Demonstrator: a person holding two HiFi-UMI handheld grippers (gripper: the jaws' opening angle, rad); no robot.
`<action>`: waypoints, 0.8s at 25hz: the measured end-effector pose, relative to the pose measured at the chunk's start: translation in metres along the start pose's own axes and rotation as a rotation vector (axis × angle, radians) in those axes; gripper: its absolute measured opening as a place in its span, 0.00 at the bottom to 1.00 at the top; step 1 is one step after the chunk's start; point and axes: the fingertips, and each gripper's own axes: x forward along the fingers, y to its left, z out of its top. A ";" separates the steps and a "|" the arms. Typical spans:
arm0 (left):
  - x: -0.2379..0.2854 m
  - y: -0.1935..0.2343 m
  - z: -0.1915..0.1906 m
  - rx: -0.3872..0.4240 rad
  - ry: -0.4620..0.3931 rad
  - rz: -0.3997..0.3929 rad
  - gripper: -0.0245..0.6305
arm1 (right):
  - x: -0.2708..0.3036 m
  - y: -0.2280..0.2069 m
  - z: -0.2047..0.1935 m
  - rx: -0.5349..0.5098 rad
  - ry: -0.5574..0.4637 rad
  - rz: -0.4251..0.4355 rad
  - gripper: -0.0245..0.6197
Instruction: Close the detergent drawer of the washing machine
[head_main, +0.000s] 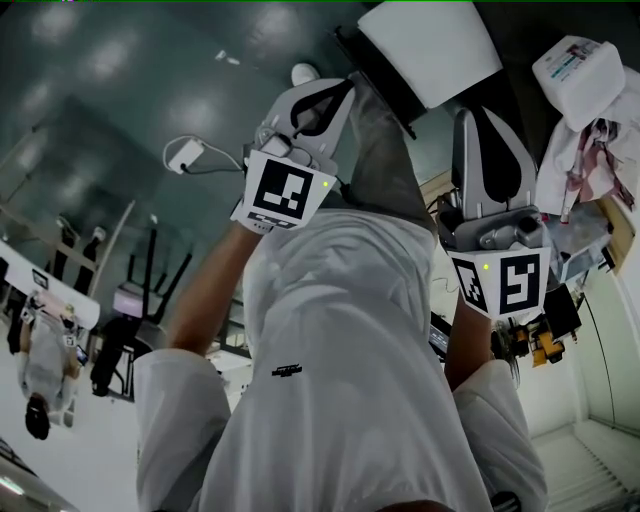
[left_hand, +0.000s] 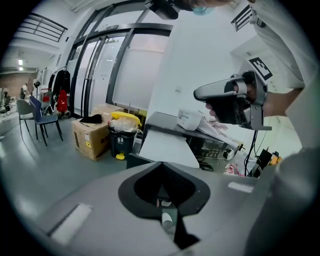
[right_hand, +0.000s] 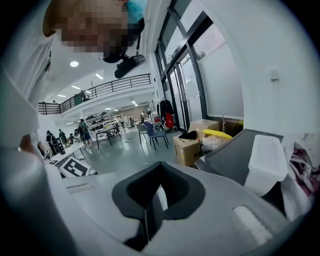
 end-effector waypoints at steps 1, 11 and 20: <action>0.004 0.001 -0.003 0.006 0.005 -0.004 0.06 | 0.001 -0.001 -0.003 0.006 0.004 -0.001 0.03; 0.030 -0.001 -0.034 0.063 0.047 -0.051 0.06 | 0.009 -0.012 -0.028 0.063 0.037 -0.008 0.03; 0.039 -0.004 -0.032 0.137 0.069 -0.074 0.06 | 0.016 -0.020 -0.040 0.094 0.052 -0.001 0.03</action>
